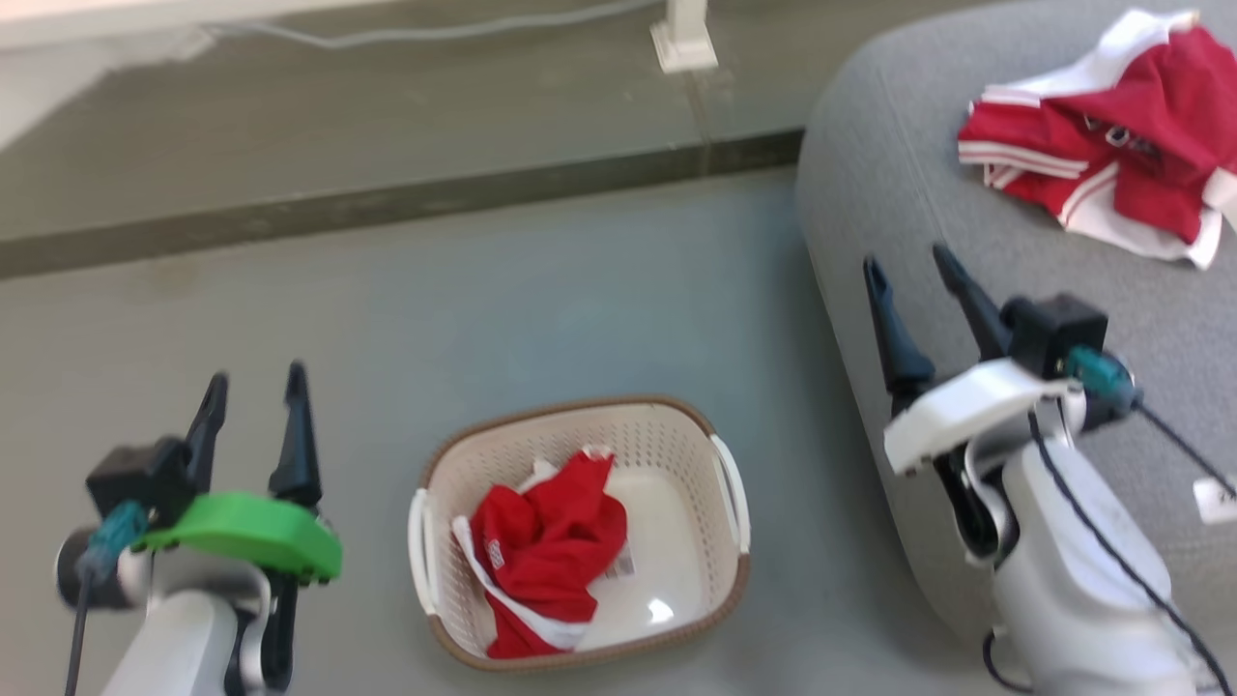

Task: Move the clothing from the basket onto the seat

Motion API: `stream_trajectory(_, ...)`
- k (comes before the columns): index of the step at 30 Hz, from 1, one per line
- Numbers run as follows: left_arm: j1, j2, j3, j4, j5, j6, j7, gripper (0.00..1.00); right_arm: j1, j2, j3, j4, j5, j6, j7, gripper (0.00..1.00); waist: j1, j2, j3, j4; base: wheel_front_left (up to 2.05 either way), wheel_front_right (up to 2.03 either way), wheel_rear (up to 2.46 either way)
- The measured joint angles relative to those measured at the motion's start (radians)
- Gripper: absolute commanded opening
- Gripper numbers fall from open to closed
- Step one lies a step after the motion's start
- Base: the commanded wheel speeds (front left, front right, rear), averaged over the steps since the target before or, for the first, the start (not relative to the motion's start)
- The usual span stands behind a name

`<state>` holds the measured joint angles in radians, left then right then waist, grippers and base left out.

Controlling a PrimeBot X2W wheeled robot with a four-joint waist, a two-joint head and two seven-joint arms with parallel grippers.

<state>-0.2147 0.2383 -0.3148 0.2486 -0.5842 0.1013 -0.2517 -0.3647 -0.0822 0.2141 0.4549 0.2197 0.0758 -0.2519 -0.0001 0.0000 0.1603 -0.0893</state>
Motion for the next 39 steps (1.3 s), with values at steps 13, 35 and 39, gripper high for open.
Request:
stream_trajectory(13, 0.184, -0.017, 0.094, -0.078, 0.063, 0.014, 0.0, 1.0, 0.173, 0.006, 0.012, -0.097, -0.018, -0.039, 0.0, 1.0, 0.0, 0.0, -0.118, 0.041, 0.0, 0.0, 0.0)
stream_trajectory(35, 0.283, -0.06, 0.143, -0.165, 0.126, 0.014, 0.0, 1.0, 0.275, 0.016, 0.006, -0.217, -0.026, -0.077, 0.0, 1.0, 0.0, 0.0, -0.118, 0.019, 0.0, 0.0, 0.0)
stream_trajectory(39, 0.288, -0.063, 0.15, -0.17, 0.13, 0.014, 0.0, 1.0, 0.275, 0.016, 0.003, -0.229, -0.028, -0.078, 0.0, 1.0, 0.0, 0.0, -0.115, 0.019, 0.0, 0.0, 0.0)
